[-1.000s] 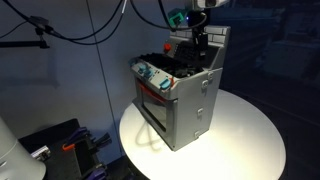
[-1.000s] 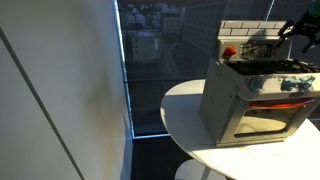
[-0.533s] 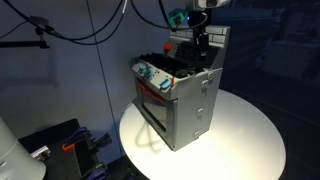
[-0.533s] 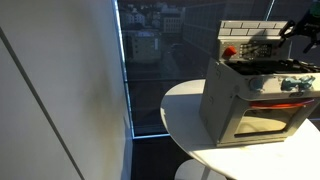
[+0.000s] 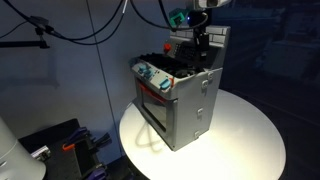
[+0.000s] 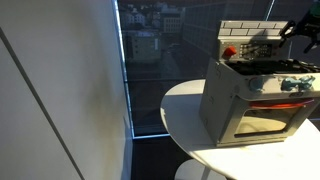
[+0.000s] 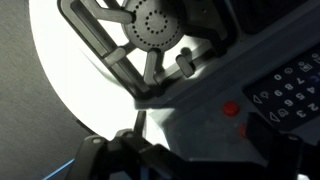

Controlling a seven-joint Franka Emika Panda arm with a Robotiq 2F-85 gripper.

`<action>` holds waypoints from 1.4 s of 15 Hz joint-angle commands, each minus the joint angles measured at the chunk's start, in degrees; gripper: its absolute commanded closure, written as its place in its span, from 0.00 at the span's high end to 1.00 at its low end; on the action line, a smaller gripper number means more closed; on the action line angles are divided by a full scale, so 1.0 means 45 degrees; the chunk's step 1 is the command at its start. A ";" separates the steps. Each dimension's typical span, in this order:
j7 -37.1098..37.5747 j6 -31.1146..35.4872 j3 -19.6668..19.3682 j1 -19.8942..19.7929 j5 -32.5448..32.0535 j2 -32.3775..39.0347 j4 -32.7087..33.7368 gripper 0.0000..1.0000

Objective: Push the top right button on the toy stove

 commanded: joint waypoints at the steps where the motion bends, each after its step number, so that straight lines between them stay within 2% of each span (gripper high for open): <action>1: -0.0172 -0.0446 -0.0013 -0.0096 0.0335 0.0177 0.0481 1.00; 21: -0.0119 -0.1037 -0.0049 -0.0119 0.0380 0.0900 0.1521 1.00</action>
